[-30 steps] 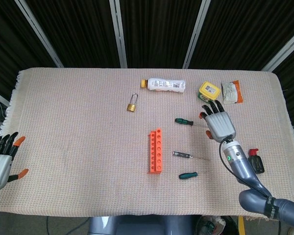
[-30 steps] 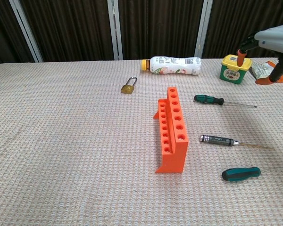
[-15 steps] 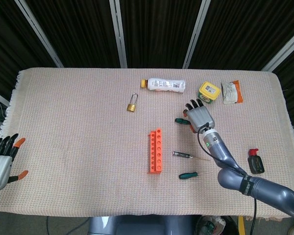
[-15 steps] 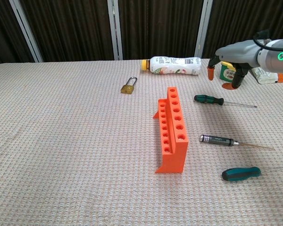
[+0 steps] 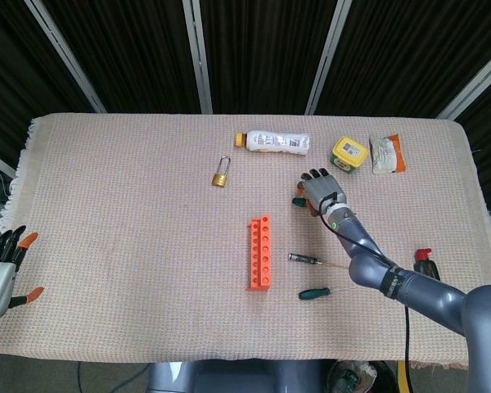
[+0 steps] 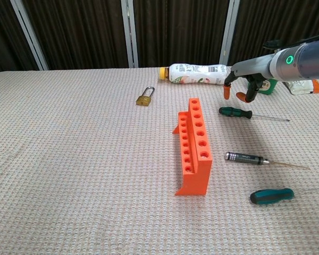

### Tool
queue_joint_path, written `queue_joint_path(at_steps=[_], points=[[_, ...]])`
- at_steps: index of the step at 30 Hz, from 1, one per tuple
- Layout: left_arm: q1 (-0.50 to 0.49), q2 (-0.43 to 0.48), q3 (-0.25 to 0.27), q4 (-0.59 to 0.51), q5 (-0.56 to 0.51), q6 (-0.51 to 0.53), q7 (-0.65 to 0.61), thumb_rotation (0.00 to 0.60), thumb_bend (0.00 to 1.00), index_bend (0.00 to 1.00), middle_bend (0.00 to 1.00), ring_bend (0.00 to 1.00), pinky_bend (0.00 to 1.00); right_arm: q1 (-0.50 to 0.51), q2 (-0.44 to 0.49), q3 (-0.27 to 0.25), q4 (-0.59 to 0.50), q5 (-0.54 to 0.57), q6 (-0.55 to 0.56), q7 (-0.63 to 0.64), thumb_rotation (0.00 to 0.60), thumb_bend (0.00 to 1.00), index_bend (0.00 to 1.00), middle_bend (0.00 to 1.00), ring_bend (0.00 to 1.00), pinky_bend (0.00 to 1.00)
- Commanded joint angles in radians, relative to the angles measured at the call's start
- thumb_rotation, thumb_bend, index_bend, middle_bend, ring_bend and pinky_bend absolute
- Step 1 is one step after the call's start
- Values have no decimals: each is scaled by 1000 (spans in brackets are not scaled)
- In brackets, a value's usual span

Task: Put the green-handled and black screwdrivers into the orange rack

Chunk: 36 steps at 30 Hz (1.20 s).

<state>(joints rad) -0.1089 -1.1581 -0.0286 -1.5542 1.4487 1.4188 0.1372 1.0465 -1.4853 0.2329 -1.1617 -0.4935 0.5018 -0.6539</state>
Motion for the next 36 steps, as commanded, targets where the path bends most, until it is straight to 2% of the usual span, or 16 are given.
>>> queue_joint_path(at_steps=[1,9,19,24,28,34,36], points=[[2,1,0,-3,-2,2,3,600,89,119,0,0,0,26,-25,-23,53,16,-18,25,600,657,308,93,0,0],[4,5,1,-18,-10,0,13,600,90,117,0,0,0,77,-76,-99,185,54,-56,54,600,659,308,92,0,0],[5,13,4,-29,-13,-5,13,600,88,116,0,0,0,102,-135,-168,284,51,-102,96,600,663,309,92,0,0],[3,12,4,-27,-19,-14,13,600,88,116,0,0,0,111,-120,-186,251,33,-109,119,600,662,327,92,0,0],[-1,10,1,-26,-23,-20,12,600,87,116,0,0,0,123,-70,-206,167,38,-133,150,600,663,330,92,0,0],[-2,7,0,-22,-20,-17,8,600,88,116,0,0,0,134,-13,-240,65,16,-98,175,600,661,337,92,0,0],[-3,6,0,-21,-19,-16,8,600,88,116,0,0,0,136,0,-250,37,10,-76,181,600,620,338,92,0,0]])
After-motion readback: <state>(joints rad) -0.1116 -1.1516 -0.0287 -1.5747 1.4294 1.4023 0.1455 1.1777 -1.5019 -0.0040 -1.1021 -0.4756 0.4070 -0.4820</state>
